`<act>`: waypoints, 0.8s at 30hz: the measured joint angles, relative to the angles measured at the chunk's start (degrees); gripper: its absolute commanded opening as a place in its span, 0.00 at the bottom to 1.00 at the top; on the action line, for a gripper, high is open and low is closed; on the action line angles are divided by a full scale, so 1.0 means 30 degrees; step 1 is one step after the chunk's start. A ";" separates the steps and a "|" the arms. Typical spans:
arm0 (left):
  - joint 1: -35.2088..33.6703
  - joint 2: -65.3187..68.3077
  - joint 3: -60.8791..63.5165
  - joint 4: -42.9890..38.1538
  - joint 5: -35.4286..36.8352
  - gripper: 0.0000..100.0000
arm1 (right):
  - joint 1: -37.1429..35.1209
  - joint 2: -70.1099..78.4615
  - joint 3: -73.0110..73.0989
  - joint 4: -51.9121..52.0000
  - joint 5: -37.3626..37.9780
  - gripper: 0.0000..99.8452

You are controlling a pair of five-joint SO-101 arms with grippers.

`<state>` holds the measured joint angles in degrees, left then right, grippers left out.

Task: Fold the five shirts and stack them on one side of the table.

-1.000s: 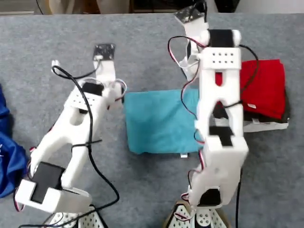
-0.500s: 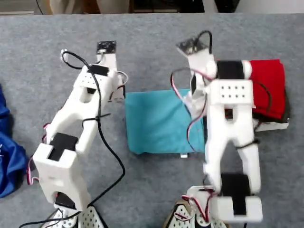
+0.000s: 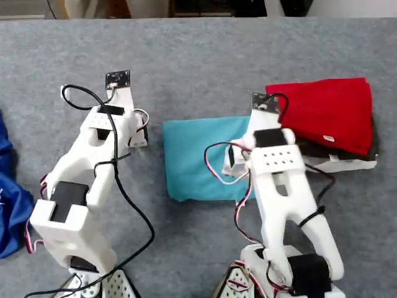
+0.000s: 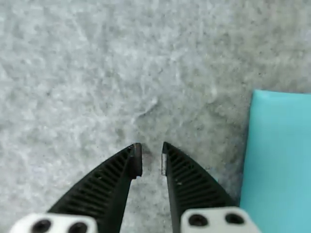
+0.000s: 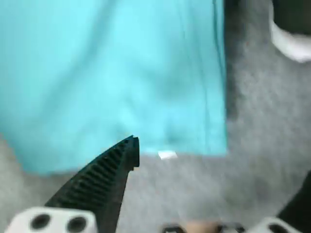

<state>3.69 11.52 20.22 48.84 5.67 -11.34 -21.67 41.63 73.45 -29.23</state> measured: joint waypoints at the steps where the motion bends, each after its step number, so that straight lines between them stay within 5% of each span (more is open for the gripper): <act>1: -0.0059 0.0000 0.0029 -0.0029 0.0000 0.09 | -0.0088 0.0352 0.0293 -0.0645 -0.0322 0.50; 12: -0.0088 0.0000 0.0381 -0.0733 0.0000 0.09 | -0.0205 0.7004 0.0440 -0.5861 -0.2960 0.48; 21: -0.0088 0.0000 0.0410 -0.0791 0.0000 0.09 | -0.0733 0.7385 0.0029 -0.5480 -0.2491 0.02; 24: -0.0088 0.0000 0.0410 -0.0791 0.0000 0.09 | -0.0703 0.7179 -0.0469 -0.4601 -0.1436 0.03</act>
<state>3.43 11.52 21.45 46.46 5.67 -13.45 -0.13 40.22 59.65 -33.54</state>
